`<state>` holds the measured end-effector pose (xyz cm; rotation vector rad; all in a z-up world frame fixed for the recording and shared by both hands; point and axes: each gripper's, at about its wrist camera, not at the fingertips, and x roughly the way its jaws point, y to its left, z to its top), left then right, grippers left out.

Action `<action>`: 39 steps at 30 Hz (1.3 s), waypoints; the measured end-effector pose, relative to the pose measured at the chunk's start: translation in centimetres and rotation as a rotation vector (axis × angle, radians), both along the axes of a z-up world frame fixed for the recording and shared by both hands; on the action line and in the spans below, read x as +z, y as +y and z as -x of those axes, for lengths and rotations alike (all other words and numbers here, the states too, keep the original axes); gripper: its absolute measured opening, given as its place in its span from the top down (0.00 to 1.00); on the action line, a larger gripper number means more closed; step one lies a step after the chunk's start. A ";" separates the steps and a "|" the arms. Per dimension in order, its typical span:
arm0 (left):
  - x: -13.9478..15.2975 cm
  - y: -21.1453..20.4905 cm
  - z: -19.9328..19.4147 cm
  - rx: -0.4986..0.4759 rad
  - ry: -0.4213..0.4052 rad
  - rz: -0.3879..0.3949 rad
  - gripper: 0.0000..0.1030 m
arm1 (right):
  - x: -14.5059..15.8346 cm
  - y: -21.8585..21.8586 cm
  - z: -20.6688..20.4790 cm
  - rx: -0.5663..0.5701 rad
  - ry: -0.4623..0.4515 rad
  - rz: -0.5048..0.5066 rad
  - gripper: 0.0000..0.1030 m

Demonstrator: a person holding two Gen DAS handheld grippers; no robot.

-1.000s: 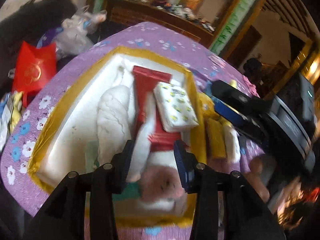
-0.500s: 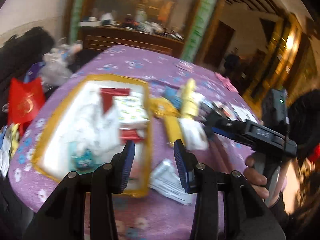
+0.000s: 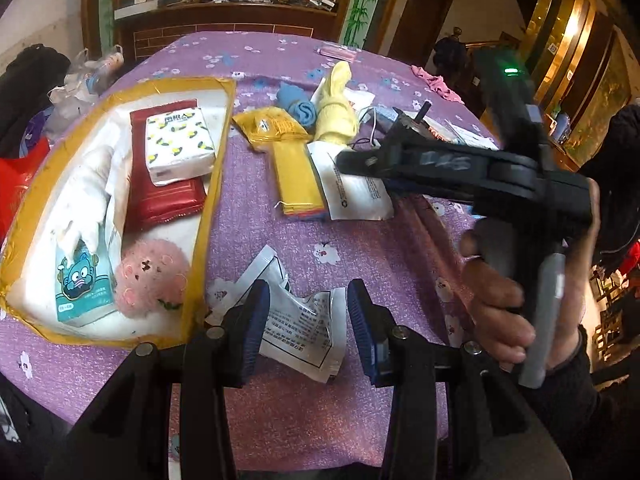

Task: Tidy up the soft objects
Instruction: 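Move the right tool to the white plastic bag and grasp it, then grasp the white paper packet with the left tool while the right tool lifts the white bag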

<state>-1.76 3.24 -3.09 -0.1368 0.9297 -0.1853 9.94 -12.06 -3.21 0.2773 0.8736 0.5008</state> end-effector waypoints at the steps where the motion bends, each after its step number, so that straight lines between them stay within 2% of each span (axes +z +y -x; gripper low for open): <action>1: 0.1 0.0 0.0 0.000 -0.007 -0.001 0.63 | -0.2 0.4 -0.4 0.002 0.012 0.009 0.26; 5: -0.2 -0.1 -0.3 0.006 0.015 0.004 0.63 | -0.4 1.7 -0.7 0.019 0.006 0.044 0.25; 6: -0.4 -0.5 -0.3 0.010 0.034 -0.026 0.63 | -0.4 1.9 -0.7 0.020 0.005 0.058 0.25; 8: -0.4 -1.6 -0.2 0.002 0.019 -0.111 0.63 | -0.3 2.0 -0.6 0.018 -0.001 0.084 0.30; 10: -0.8 -2.4 -0.4 -0.001 0.031 -0.178 0.63 | -0.2 2.2 -0.3 0.015 -0.014 0.127 0.37; 11: -1.0 -2.6 -0.6 0.006 0.050 -0.189 0.63 | -0.2 2.1 -0.2 0.015 -0.019 0.136 0.38; 14: -1.6 -2.4 -1.1 0.027 0.117 -0.169 0.63 | -0.4 1.8 0.4 0.017 -0.020 0.125 0.44; 18: -1.9 -2.2 -1.6 0.063 0.152 -0.166 0.63 | -0.9 0.0 1.9 0.071 0.003 0.021 0.48; 19: -2.1 -2.1 -1.9 0.077 0.171 -0.150 0.63 | -0.6 -0.5 2.4 0.074 -0.009 0.008 0.62; 21: -2.3 -1.9 -2.6 0.096 0.187 -0.100 0.63 | 0.2 -1.5 3.7 0.099 -0.054 -0.037 0.82; 22: -2.4 -1.9 -2.9 0.098 0.184 -0.090 0.63 | 0.4 -1.9 4.1 0.110 -0.053 -0.054 0.82; 25: -2.7 -2.8 -3.6 0.050 0.157 -0.078 0.63 | -0.1 -2.3 4.3 0.116 -0.041 -0.051 0.79; 26: -2.5 -3.0 -3.5 0.014 0.156 -0.036 0.63 | -0.4 -2.3 4.3 0.117 -0.035 -0.055 0.76; 27: -2.2 -3.0 -3.3 -0.038 0.156 0.048 0.63 | -0.7 -2.4 4.2 0.116 -0.024 -0.065 0.67; 29: -1.3 -2.7 -2.7 -0.064 0.133 0.106 0.63 | -0.8 -3.0 4.2 0.094 -0.016 -0.092 0.56; 31: -0.2 -2.5 -2.1 -0.034 0.091 0.043 0.63 | -0.8 -3.8 4.2 0.094 -0.016 -0.135 0.38; 33: 0.0 -2.5 -1.9 0.006 0.078 -0.037 0.63 | -0.9 -4.4 4.0 0.092 -0.011 -0.170 0.27; 36: -0.6 -3.3 -1.8 -0.021 0.106 -0.078 0.63 | -0.7 -4.6 3.6 0.072 -0.020 -0.138 0.18; 39: -1.2 -4.2 -1.6 -0.073 0.098 -0.131 0.63 | -0.6 -3.0 3.0 0.129 0.007 -0.076 0.17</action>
